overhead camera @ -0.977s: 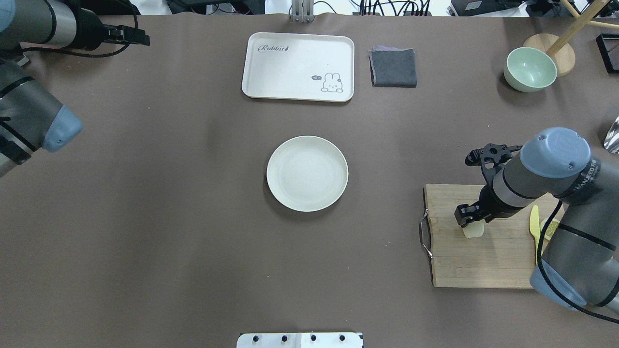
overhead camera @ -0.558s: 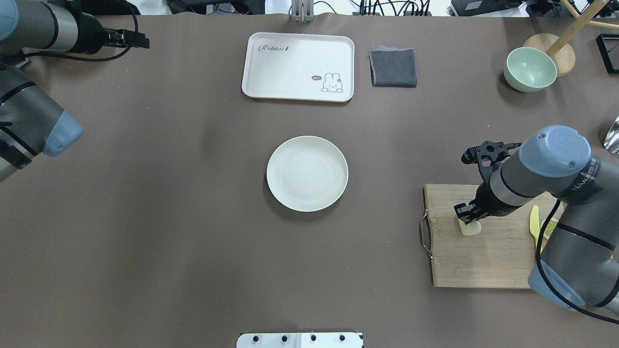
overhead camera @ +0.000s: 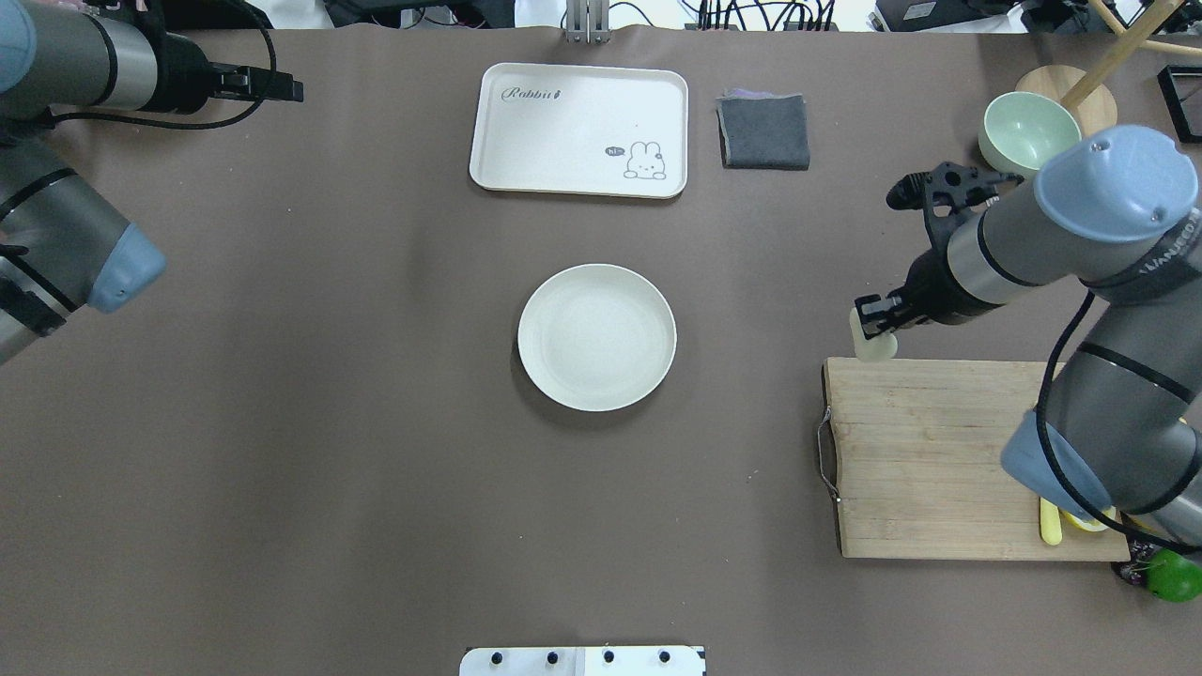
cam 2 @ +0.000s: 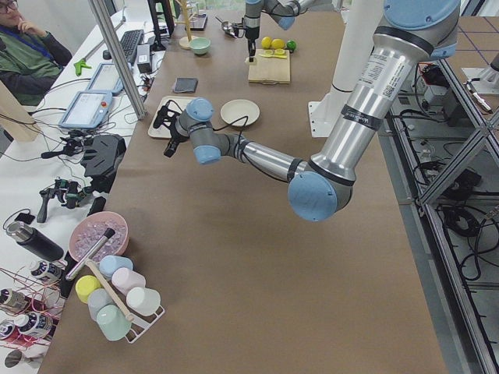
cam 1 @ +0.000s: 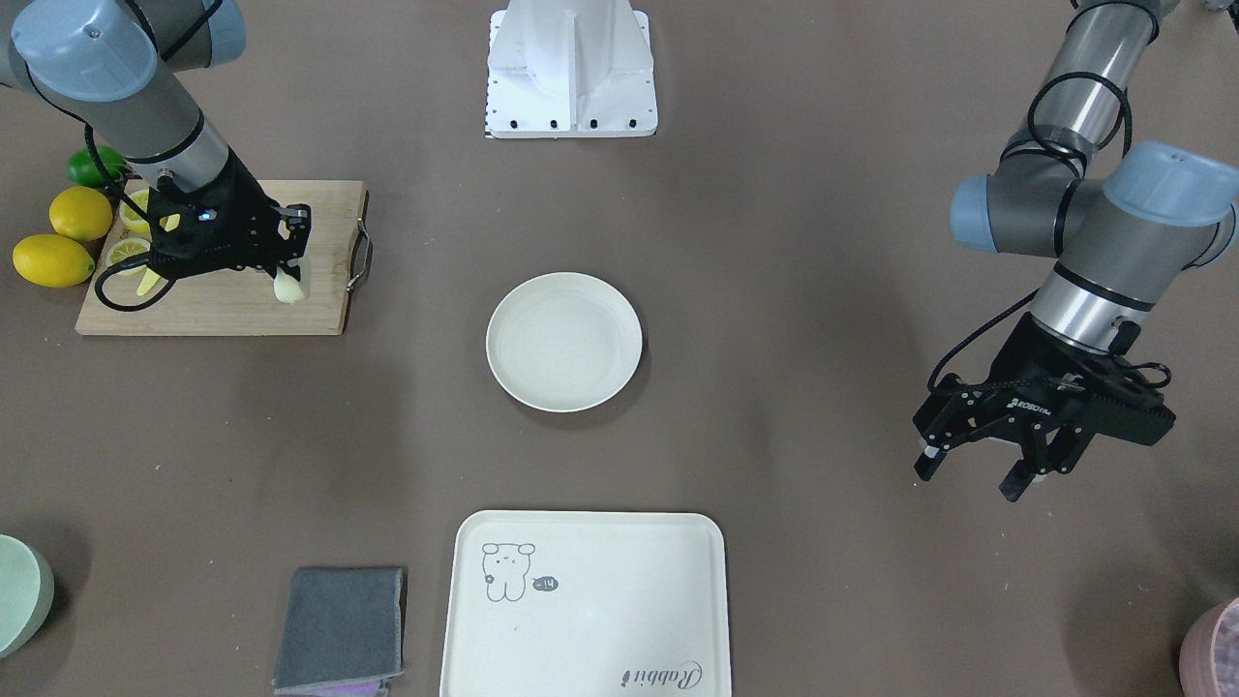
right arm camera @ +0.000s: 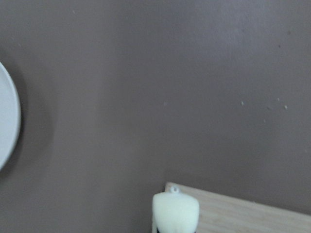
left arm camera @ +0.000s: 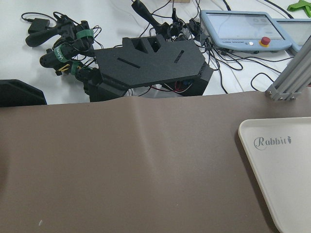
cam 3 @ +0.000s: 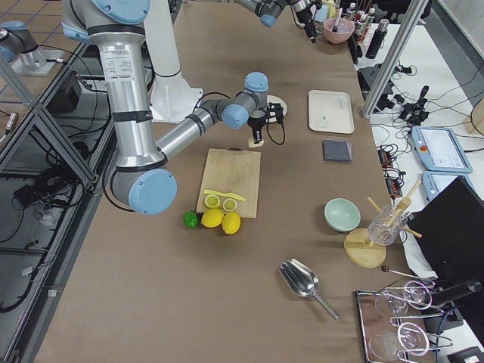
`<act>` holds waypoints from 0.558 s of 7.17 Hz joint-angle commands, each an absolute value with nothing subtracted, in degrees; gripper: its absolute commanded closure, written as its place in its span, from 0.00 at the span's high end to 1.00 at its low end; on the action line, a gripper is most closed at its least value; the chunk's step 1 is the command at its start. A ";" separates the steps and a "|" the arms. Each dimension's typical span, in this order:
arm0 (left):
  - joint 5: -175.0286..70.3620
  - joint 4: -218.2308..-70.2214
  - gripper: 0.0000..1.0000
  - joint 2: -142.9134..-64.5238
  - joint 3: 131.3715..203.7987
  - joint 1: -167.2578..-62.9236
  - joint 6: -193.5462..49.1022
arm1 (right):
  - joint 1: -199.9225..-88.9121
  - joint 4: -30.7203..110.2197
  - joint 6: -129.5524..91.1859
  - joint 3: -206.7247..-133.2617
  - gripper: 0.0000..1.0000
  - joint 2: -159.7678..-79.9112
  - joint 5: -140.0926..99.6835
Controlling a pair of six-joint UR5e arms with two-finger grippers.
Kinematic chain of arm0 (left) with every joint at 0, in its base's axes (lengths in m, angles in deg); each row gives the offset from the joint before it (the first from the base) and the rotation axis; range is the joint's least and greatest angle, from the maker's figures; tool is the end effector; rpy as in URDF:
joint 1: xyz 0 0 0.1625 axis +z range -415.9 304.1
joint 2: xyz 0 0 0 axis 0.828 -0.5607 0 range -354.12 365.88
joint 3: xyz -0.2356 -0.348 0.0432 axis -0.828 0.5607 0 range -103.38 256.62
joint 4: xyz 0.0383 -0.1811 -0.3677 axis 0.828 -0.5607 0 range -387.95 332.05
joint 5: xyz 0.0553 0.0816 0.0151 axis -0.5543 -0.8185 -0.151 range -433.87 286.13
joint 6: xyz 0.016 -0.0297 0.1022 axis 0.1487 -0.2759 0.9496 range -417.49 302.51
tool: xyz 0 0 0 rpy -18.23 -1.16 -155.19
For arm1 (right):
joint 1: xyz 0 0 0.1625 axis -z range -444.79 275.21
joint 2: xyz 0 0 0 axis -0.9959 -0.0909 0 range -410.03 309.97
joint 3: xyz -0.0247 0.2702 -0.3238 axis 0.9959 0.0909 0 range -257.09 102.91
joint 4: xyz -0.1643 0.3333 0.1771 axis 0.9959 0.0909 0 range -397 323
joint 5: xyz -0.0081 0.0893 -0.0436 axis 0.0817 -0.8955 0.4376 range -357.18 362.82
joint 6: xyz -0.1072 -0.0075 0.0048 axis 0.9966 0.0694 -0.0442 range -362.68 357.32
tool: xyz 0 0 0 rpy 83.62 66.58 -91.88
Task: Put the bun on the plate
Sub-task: 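Lift the bun and carry it with the right gripper over the plate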
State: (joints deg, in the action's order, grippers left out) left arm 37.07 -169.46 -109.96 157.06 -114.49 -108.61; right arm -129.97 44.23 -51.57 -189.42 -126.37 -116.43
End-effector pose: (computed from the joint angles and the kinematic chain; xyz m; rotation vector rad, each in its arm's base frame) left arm 0.2779 -0.6373 0.3793 0.6657 1.0110 -0.0848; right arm -0.3316 -0.4483 0.3405 0.1693 -0.8874 -0.1332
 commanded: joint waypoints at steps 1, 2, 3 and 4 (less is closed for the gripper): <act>38.46 -169.54 0.98 -110.31 156.95 -114.43 -108.56 | -131.28 44.21 -51.64 -183.55 0.00 -114.68 -116.01; 40.89 -169.19 0.98 -110.92 156.60 -114.60 -108.99 | -130.67 43.60 -51.03 -181.61 0.00 -112.11 -115.92; 41.35 -169.36 0.98 -111.80 156.68 -114.61 -109.17 | -129.36 43.69 -51.02 -178.46 0.00 -107.04 -115.92; 41.97 -169.19 0.98 -112.68 156.42 -114.69 -109.17 | -128.22 42.73 -51.02 -172.59 0.00 -102.90 -115.05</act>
State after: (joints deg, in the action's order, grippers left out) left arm 41.05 -169.30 -111.66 156.63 -114.60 -109.06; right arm -129.54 43.49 -51.09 -178.35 -108.19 -115.72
